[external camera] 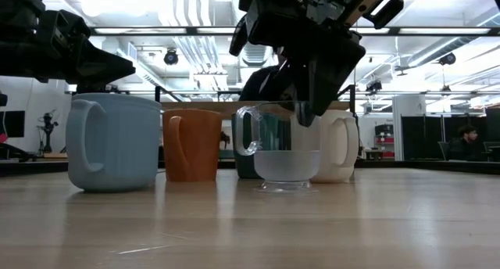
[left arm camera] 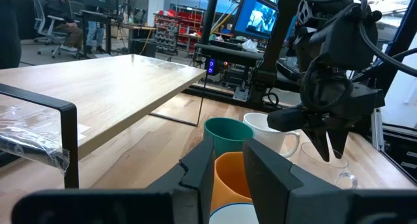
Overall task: Stack small to large cups/mugs on shelf
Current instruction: Put the transparent mug on the shelf
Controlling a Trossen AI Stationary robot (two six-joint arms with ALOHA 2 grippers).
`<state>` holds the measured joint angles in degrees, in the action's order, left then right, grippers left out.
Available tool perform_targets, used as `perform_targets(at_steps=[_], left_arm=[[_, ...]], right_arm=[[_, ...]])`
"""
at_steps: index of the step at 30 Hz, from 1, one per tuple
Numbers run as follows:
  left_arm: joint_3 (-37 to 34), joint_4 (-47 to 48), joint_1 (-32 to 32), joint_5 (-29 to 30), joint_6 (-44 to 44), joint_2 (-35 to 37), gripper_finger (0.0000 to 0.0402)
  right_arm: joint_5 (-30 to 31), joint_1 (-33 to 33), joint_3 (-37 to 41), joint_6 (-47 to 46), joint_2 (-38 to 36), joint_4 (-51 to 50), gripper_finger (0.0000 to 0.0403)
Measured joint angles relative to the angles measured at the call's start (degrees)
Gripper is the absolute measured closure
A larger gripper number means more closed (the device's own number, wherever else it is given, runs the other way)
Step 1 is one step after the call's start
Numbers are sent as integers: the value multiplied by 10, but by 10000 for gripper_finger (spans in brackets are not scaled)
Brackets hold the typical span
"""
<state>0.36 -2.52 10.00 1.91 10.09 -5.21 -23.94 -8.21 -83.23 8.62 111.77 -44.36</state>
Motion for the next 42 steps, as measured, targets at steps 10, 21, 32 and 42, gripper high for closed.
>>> perform_targets(at_steps=[10,21,32,42], left_arm=[[0,0,0,0,0,0,333],[0,0,0,0,0,0,333],[0,0,0,0,0,0,333],[0,0,0,0,0,0,333]], right_arm=[[0,0,0,4,0,-1,314],[0,0,0,4,0,-1,354],[0,0,0,0,0,-1,359],[0,0,0,0,0,-1,364]])
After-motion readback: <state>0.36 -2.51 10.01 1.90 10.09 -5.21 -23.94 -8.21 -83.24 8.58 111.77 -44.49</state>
